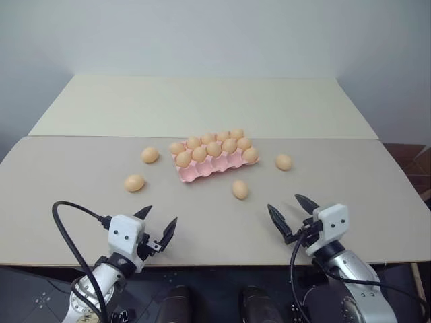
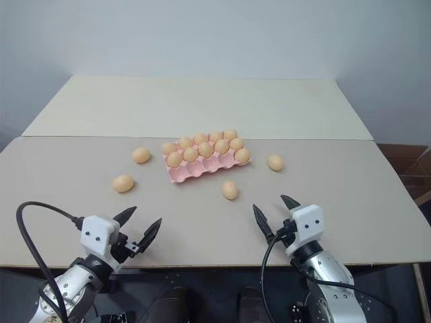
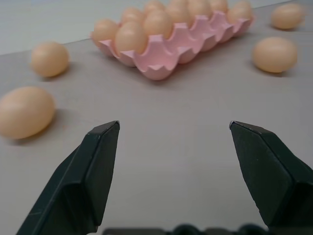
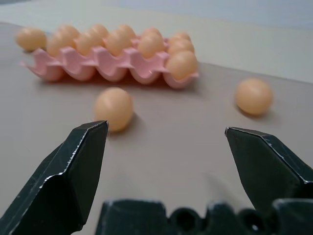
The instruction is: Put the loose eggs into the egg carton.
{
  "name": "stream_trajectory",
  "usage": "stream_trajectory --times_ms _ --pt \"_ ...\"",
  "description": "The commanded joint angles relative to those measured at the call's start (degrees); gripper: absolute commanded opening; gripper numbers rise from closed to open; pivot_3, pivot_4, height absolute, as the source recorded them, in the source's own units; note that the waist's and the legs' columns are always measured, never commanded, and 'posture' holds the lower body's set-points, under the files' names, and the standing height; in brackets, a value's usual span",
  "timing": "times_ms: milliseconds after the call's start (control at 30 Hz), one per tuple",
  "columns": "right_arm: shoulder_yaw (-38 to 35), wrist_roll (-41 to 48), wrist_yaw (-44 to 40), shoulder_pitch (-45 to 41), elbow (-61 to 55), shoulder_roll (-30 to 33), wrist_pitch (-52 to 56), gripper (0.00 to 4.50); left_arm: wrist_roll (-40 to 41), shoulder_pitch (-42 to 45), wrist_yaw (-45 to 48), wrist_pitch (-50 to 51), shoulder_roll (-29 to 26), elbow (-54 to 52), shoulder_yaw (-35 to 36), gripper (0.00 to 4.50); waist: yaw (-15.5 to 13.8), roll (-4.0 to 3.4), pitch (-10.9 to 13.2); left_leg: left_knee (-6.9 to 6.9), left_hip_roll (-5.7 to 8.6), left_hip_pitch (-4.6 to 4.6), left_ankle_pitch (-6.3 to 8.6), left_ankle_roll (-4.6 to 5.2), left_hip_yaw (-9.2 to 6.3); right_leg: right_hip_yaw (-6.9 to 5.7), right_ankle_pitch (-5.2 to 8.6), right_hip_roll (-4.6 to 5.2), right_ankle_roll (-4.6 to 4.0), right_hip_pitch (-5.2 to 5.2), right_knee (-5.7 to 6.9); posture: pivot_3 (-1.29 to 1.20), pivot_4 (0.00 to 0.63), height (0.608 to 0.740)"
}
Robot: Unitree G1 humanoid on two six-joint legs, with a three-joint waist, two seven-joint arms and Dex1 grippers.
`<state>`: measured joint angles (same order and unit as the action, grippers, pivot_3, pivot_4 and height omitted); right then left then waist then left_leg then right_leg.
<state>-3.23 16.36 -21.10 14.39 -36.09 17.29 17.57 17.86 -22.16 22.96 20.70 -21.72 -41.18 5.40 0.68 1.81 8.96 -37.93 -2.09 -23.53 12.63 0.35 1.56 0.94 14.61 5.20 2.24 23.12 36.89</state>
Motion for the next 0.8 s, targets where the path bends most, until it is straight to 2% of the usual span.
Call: stream_trajectory --times_ms 33,233,400,567,800 --pt "1.66 0.25 2.77 -3.37 -7.67 3.36 12.52 4.50 2.61 3.43 3.51 2.13 -4.07 -2.53 1.19 3.89 -0.02 0.00 0.00 0.00 0.01 0.01 0.00 0.00 0.00 0.00 0.00 0.00 -0.01 -0.02 0.00 0.00 0.150 0.740" --pt "4.97 1.27 8.08 -16.27 -11.38 5.97 35.86 4.50 7.87 9.04 15.28 3.27 -14.64 1.49 3.41 3.89 0.07 0.00 0.00 0.00 0.03 0.06 0.00 0.00 0.04 0.01 0.13 -0.03 -0.27 0.00 0.08 0.00 0.150 0.740" --pt "7.94 0.37 13.17 -24.38 -9.06 1.13 46.14 4.50 6.11 9.81 24.64 -4.46 -20.58 7.86 3.76 3.89 0.05 -0.01 0.01 0.10 0.03 -0.02 0.00 0.00 0.13 -0.06 0.11 -0.05 -0.15 0.10 0.10 0.00 0.150 0.740" --pt "9.15 -0.83 17.62 -29.84 -5.29 -5.62 52.20 4.50 4.17 10.35 28.85 -10.32 -22.73 11.66 3.92 3.89 0.06 -0.01 0.01 0.10 0.03 -0.02 -0.01 0.00 0.17 -0.07 0.09 -0.03 -0.16 0.09 0.10 0.00 0.150 0.740" --pt "11.26 -2.93 18.89 -33.87 1.76 -8.85 51.28 4.50 3.26 9.74 28.77 -11.65 -22.70 11.32 4.20 3.89 0.16 -0.02 0.01 0.10 0.02 -0.05 -0.01 0.00 0.16 -0.08 0.08 -0.04 -0.10 0.12 0.11 0.00 0.150 0.740"
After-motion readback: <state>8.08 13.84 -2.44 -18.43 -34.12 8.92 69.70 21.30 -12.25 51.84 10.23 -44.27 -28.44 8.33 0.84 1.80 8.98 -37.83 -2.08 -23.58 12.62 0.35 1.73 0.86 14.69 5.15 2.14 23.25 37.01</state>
